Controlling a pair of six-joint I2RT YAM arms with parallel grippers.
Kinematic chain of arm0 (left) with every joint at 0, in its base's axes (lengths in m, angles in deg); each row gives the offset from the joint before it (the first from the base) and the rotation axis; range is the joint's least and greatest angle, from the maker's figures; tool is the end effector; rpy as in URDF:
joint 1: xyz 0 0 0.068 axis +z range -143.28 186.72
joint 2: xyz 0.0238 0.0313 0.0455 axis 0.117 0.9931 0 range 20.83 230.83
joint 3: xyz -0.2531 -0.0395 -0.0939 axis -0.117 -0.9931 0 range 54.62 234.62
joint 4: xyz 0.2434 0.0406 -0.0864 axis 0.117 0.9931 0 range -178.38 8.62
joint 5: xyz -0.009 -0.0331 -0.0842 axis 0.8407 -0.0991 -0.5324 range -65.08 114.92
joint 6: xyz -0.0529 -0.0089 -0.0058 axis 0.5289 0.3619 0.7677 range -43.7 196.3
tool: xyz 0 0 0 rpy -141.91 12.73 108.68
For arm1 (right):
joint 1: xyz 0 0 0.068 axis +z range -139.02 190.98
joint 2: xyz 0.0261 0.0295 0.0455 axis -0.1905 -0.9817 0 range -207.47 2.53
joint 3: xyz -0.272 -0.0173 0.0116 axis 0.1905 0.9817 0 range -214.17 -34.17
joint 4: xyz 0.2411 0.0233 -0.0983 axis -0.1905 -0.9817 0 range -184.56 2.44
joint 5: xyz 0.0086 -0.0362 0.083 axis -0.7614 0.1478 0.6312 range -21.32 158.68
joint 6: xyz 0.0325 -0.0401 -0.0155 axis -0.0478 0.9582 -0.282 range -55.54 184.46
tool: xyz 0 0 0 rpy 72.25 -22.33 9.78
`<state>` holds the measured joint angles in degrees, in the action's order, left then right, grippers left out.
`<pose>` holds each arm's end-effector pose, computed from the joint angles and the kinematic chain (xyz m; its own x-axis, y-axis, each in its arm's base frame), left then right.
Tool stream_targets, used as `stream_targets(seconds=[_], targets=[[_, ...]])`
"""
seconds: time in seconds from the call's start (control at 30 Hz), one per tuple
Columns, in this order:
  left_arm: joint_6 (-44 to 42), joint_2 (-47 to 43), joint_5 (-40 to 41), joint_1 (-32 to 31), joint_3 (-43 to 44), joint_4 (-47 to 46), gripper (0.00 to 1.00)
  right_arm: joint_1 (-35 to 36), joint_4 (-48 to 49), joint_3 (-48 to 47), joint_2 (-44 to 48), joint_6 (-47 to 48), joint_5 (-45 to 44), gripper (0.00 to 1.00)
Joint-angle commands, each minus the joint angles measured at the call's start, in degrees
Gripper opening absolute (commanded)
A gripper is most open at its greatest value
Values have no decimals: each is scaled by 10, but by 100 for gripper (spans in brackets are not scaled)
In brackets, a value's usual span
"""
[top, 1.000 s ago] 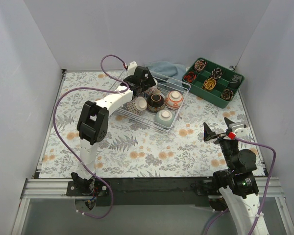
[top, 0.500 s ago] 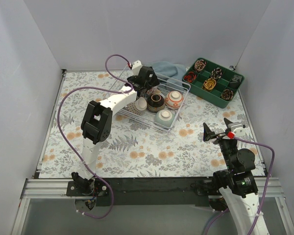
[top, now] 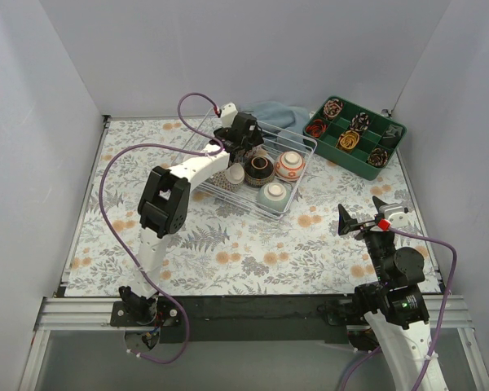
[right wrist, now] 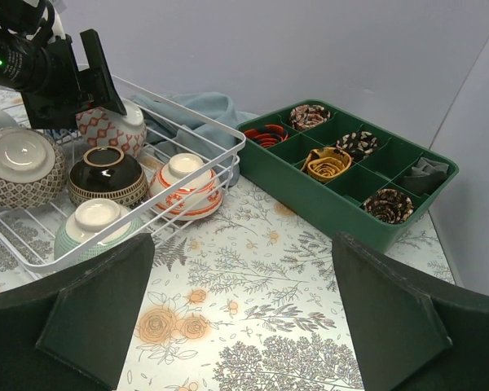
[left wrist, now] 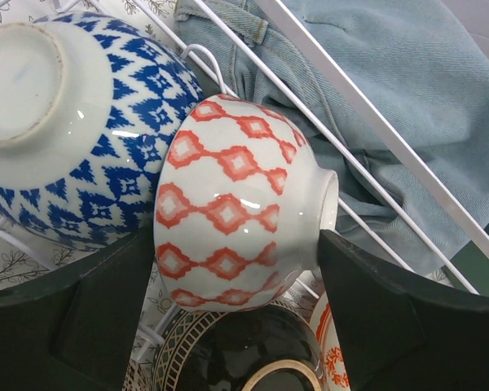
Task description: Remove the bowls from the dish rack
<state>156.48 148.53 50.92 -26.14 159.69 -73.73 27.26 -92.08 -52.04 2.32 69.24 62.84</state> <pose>0.4410 -0.2664 0.2193 -0.2785 -0.8744 -0.3974 -0.4682 0.4848 -0.7387 0.0757 0.0184 0.2708 0.2329 -0.0183 -0.9723 -0.1650 0.9846 -0.0580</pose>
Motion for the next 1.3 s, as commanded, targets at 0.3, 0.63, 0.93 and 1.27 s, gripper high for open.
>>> stream_targets(seconds=[0.3, 0.63, 0.93, 1.27], targets=[[-10, -28, -7, -1, 5, 0, 49, 5, 22, 0, 107, 7, -7, 99], [-57, -81, -28, -1, -17, -30, 22, 4, 21, 1, 108, 6, -6, 99], [-150, -104, -90, -2, -23, -60, 11, 4, 21, 1, 109, 6, -5, 98], [-263, -150, -140, -3, -54, -103, 6, 6, 21, -6, 100, -3, -12, 98]])
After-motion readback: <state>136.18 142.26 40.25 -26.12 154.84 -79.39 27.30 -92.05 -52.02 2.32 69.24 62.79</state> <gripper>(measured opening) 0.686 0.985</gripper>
